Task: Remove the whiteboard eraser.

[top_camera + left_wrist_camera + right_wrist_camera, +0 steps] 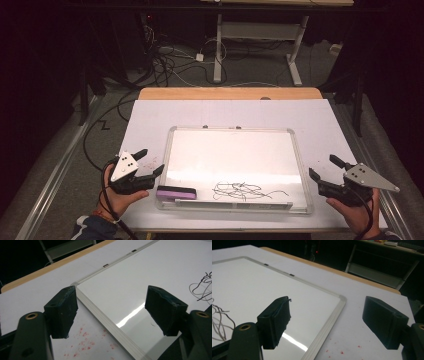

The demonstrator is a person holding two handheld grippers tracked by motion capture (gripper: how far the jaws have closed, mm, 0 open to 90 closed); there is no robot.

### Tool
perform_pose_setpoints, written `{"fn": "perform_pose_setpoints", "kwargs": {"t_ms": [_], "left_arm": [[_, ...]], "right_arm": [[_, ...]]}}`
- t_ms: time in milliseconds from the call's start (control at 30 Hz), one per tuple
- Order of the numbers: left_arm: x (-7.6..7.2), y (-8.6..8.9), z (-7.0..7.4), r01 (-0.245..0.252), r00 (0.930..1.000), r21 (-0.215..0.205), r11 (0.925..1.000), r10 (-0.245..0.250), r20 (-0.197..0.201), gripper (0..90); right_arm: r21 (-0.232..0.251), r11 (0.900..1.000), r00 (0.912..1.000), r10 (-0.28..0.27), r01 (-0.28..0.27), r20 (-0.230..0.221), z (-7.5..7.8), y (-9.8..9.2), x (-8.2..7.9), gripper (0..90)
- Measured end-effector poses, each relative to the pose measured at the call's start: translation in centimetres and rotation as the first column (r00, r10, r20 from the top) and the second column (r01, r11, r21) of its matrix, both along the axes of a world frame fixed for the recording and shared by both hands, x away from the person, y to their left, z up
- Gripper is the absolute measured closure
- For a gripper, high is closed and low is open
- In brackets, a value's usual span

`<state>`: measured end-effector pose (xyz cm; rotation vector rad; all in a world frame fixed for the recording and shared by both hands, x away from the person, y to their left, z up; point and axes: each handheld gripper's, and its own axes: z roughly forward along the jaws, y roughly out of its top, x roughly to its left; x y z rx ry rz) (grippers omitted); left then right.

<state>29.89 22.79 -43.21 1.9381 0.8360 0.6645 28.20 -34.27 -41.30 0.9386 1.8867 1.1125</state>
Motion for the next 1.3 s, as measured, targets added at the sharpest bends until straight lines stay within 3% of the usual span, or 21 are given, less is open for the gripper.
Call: {"fn": "perform_pose_setpoints", "kwargs": {"t_ms": [100,300,433,533,633,733,800,833,867,1000,1167,1200,1267,1300], "left_arm": [[0.3,0.0,0.1,0.001,1.0,-0.003,1.0,-0.001,-0.008,25.1],[0.3,-0.1,0.1,0.039,0.9977,0.045,0.9982,-0.036,-0.057,25.1],[0.0,0.6,0.5,0.096,0.9869,0.076,0.9925,-0.085,-0.137,25.0],[-0.7,1.2,0.8,0.124,0.9791,0.111,0.986,-0.103,-0.175,24.8],[-1.1,1.4,1.2,0.135,0.9756,0.159,0.9781,-0.103,-0.194,24.8],[-1.3,1.6,1.5,0.199,0.958,0.151,0.9683,-0.16,-0.238,25.5],[-1.4,1.1,1.4,0.262,0.939,0.167,0.9505,-0.211,-0.272,26.3],[-1.5,0.3,1.3,0.31,0.9218,0.195,0.9304,-0.244,-0.301,26.3],[-1.5,0.3,1.3,0.31,0.9218,0.195,0.9304,-0.244,-0.301,26.3],[-1.3,-0.5,0.9,0.384,0.8882,0.216,0.8979,-0.295,-0.352,28.2],[-0.9,-1.4,0.3,0.413,0.8704,0.241,0.878,-0.303,-0.388,30.1],[-0.7,-1.5,0.3,0.425,0.865,0.248,0.8706,-0.31,-0.395,33.6],[-0.6,-1.7,0.1,0.439,0.8591,0.252,0.8626,-0.321,-0.399,37.8],[-0.5,-1.7,0.1,0.452,0.8514,0.248,0.857,-0.331,-0.407,40.6]], "right_arm": [[0.001,1.0,1.0,0.007,-0.007,0.005,0.1,0.1,-0.1,22.6],[-0.011,1.0,0.9999,0.015,-0.015,-0.002,0.1,0.2,-0.3,22.5],[-0.018,0.999,0.9991,0.036,-0.037,-0.02,0.0,0.4,-0.2,23.5],[-0.027,0.998,0.9972,0.063,-0.064,-0.041,-0.3,0.7,-0.1,24.0],[-0.047,0.996,0.9962,0.072,-0.074,-0.05,-0.4,1.0,-0.1,24.3],[-0.051,0.995,0.9946,0.087,-0.09,-0.056,-0.4,1.1,-0.1,24.6],[-0.052,0.994,0.9934,0.092,-0.095,-0.069,-0.5,1.1,0.0,24.7],[-0.057,0.993,0.9922,0.097,-0.102,-0.078,-0.6,1.2,0.1,24.8],[-0.059,0.993,0.9913,0.098,-0.103,-0.087,-0.7,1.2,0.1,25.0],[-0.076,0.99,0.9886,0.11,-0.118,-0.103,-0.9,1.5,0.1,25.2],[-0.086,0.988,0.9868,0.115,-0.125,-0.114,-1.1,1.6,0.2,25.8],[-0.089,0.987,0.9851,0.121,-0.133,-0.122,-1.1,1.7,0.2,26.3],[-0.083,0.986,0.9826,0.13,-0.142,-0.133,-1.2,1.7,0.3,26.6],[-0.07,0.986,0.9801,0.138,-0.149,-0.142,-1.3,1.6,0.3,26.8]]}}
